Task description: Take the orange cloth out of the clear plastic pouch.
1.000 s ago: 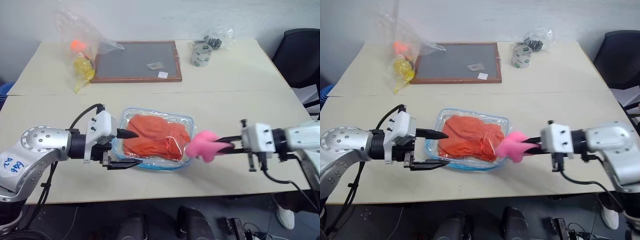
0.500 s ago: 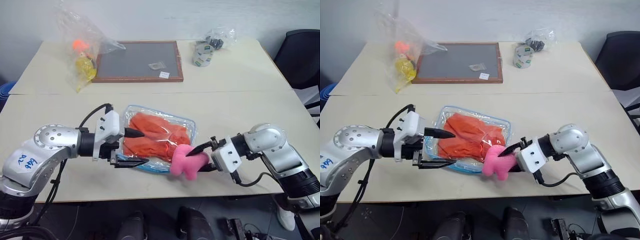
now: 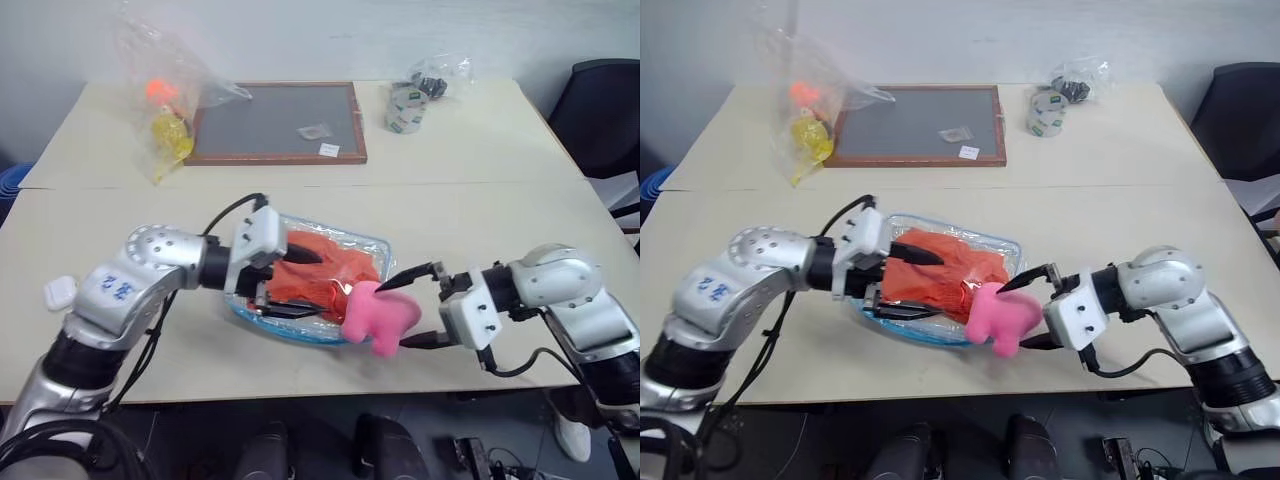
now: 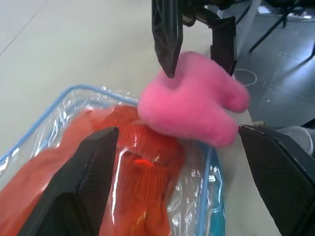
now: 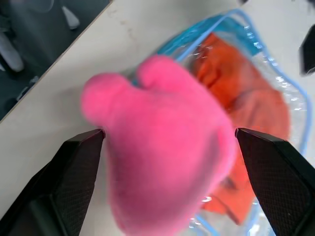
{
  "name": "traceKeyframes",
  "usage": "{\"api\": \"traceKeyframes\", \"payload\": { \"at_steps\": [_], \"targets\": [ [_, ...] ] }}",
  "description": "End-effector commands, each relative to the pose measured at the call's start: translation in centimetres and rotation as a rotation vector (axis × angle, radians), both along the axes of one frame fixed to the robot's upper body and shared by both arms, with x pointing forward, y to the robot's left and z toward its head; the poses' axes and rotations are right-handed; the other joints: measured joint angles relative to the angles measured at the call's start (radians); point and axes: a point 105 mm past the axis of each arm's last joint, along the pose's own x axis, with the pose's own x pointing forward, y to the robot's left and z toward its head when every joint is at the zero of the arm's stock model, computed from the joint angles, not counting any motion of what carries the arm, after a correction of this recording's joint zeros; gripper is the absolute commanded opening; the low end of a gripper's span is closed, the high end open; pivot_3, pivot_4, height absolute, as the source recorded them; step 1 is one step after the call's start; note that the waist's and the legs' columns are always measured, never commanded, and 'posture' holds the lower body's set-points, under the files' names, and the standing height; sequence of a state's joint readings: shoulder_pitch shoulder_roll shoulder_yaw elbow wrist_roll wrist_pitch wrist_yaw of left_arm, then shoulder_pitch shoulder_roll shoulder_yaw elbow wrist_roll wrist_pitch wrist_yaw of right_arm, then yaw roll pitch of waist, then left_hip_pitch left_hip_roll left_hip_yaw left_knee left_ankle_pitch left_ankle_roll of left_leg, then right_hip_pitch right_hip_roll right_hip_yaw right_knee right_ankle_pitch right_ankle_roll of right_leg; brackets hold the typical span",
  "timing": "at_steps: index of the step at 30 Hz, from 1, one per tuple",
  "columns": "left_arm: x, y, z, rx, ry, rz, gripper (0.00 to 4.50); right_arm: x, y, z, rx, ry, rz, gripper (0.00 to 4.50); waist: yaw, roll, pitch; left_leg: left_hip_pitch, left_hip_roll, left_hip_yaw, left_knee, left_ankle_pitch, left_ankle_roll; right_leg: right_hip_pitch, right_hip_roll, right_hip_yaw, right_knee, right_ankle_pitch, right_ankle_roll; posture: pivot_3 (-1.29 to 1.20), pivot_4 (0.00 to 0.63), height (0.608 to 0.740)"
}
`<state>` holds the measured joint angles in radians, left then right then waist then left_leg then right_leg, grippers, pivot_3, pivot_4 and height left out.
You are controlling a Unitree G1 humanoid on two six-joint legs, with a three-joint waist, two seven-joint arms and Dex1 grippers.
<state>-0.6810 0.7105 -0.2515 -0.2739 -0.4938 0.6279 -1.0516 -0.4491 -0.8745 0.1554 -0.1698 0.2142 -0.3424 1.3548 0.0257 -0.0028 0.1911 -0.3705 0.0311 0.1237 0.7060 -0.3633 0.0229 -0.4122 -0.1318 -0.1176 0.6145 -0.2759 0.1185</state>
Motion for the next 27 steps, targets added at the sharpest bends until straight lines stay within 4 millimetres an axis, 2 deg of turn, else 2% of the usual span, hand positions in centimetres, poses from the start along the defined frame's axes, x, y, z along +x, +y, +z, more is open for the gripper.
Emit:
{"api": "traceKeyframes", "payload": {
  "at_steps": [1,4,9,14,16,18,20,23,27],
  "targets": [
    [0.9,-2.0,-0.7,0.061,-0.058,-0.098,4.09,-1.0,0.3,2.5,0.096,-0.047,-0.020,4.45,0.001,0.000,0.000,-0.001,0.000,0.000,0.001,0.000,0.000,0.000,0.000,-0.001,0.000,0.000,0.000,0.00,0.150,0.740],
    [1.2,-3.5,-0.7,0.069,-0.076,-0.165,4.09,-1.8,0.1,3.5,0.146,-0.010,-0.070,4.45,0.000,0.000,0.000,-0.002,0.000,0.000,0.002,0.000,0.001,0.000,0.000,-0.001,0.000,0.000,0.000,0.00,0.150,0.740],
    [1.6,-4.7,-1.0,0.099,-0.108,-0.216,4.09,-2.9,-1.5,4.9,0.199,0.128,-0.192,4.45,0.000,0.000,0.000,-0.002,0.000,-0.001,0.002,-0.001,0.001,0.000,0.000,-0.001,0.000,0.000,0.000,0.00,0.150,0.740],
    [1.9,-6.0,-3.8,0.179,-0.110,-0.243,4.09,-1.6,-5.3,5.7,0.221,0.164,-0.408,4.45,0.002,0.000,0.000,-0.002,0.000,-0.001,0.005,-0.001,0.003,0.001,-0.001,-0.001,0.001,0.000,0.000,0.00,0.150,0.740],
    [2.1,-6.5,-3.4,0.152,-0.130,-0.234,4.09,-1.1,-7.4,5.2,0.207,0.181,-0.498,4.45,0.004,0.000,0.000,-0.002,0.000,-0.001,0.006,-0.002,0.004,0.001,-0.001,-0.001,0.001,0.000,0.000,0.00,0.150,0.740],
    [2.2,-6.8,-2.7,0.122,-0.137,-0.228,4.09,-0.9,-8.6,4.6,0.181,0.188,-0.543,4.45,0.003,0.000,0.000,-0.004,0.000,-0.002,0.008,-0.003,0.005,0.001,-0.001,-0.001,0.002,0.000,0.001,0.00,0.150,0.740],
    [1.7,-6.5,-1.6,0.104,-0.165,-0.241,4.09,-1.5,-9.9,2.9,0.139,0.255,-0.580,4.45,0.002,0.000,0.000,-0.004,0.000,-0.002,0.009,-0.003,0.005,0.001,-0.002,-0.001,0.002,0.001,0.001,0.00,0.150,0.740],
    [0.3,-5.7,-0.7,0.096,-0.177,-0.291,4.09,-2.3,-10.4,1.0,0.128,0.360,-0.614,4.45,0.001,0.000,0.000,-0.004,0.000,-0.002,0.009,-0.003,0.005,0.001,-0.002,-0.001,0.002,0.001,0.001,0.00,0.150,0.740],
    [-2.9,-5.2,0.2,0.072,-0.117,-0.392,4.09,-3.7,-10.4,-0.9,0.062,0.463,-0.598,4.45,-0.002,0.000,0.000,-0.003,0.000,-0.002,0.009,-0.003,0.005,0.001,-0.002,0.000,0.003,0.001,0.001,0.00,0.150,0.740]
  ]
}}
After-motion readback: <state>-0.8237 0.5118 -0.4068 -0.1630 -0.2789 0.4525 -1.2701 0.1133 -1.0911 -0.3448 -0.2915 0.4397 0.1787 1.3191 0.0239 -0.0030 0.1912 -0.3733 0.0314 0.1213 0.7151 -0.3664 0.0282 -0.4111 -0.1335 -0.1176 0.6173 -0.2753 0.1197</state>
